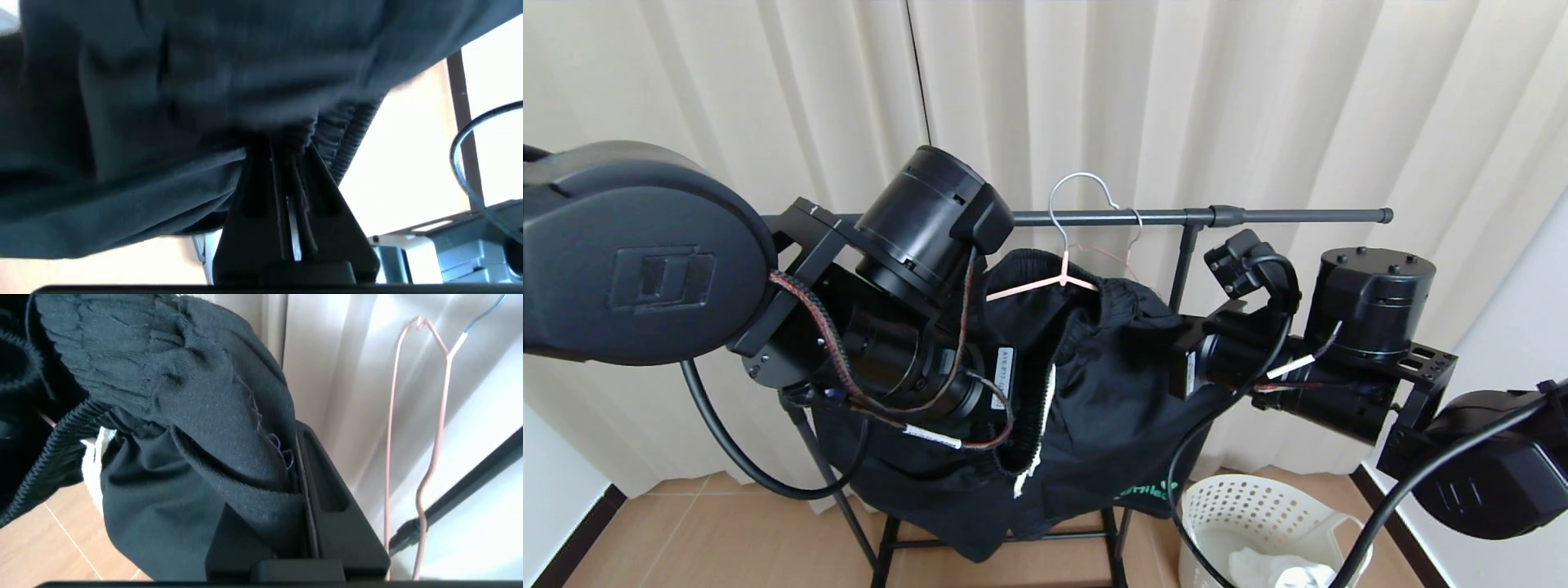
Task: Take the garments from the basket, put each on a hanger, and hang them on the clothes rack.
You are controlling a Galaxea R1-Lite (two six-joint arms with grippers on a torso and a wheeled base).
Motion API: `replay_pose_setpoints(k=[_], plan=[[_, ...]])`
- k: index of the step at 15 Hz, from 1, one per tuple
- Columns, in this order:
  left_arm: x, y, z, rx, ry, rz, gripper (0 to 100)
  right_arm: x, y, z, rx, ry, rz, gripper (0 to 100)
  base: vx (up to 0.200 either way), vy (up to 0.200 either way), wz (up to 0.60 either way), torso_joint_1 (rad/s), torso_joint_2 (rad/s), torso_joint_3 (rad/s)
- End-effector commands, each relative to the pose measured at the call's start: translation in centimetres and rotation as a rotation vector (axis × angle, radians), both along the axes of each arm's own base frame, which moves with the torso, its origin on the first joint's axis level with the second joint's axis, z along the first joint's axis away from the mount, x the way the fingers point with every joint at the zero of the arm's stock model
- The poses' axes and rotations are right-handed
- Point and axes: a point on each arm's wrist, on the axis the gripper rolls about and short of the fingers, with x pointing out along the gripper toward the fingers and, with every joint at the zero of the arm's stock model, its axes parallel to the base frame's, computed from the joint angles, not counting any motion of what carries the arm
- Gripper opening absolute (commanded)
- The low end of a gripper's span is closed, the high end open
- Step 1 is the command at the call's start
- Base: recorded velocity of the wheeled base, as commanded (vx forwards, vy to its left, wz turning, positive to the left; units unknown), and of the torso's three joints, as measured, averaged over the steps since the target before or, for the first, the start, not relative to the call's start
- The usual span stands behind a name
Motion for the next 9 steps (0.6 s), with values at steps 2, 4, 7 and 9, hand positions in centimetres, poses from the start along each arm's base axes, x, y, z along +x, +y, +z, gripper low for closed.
replay_pose_setpoints(k=[2, 4, 7, 9], plan=[[0.1, -0.1, -0.1, 0.002, -0.008, 0.005, 100, -0.2, -0.1, -0.1, 0.001, -0.001, 0.009, 0, 0.000, 0.000, 0.00, 0.000, 0.00, 0.000], [0.0, 0.0, 0.1, -0.003, -0.012, 0.005, 100, -0.2, -0.1, -0.2, -0.001, 0.002, 0.007, 0, 0.000, 0.000, 0.00, 0.000, 0.00, 0.000], [-3.4, 0.7, 2.3, -0.008, -0.083, -0.120, 100, -0.1, -0.1, -0.3, -0.005, 0.002, 0.008, 0, 0.000, 0.000, 0.00, 0.000, 0.00, 0.000], [-4.3, 1.5, 1.7, 0.046, -0.097, -0.135, 100, -0.1, -0.1, -0.3, -0.005, 0.002, 0.006, 0, 0.000, 0.000, 0.00, 0.000, 0.00, 0.000]])
